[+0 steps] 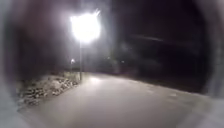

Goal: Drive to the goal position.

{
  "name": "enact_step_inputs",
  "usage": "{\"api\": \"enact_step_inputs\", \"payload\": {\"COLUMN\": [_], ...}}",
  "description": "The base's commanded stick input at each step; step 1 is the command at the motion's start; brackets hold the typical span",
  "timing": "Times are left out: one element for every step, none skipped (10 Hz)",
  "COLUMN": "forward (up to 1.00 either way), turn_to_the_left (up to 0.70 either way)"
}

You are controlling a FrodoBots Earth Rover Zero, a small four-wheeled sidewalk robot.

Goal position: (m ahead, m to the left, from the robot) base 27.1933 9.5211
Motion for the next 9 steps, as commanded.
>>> {"api": "enact_step_inputs", "payload": {"forward": [1.0,1.0,1.0,1.0,1.0,1.0,1.0,1.0,1.0], "turn_to_the_left": [0.04,0.06,0.1,0.15,0.14,0.09,0.05,0.05,0.05]}}
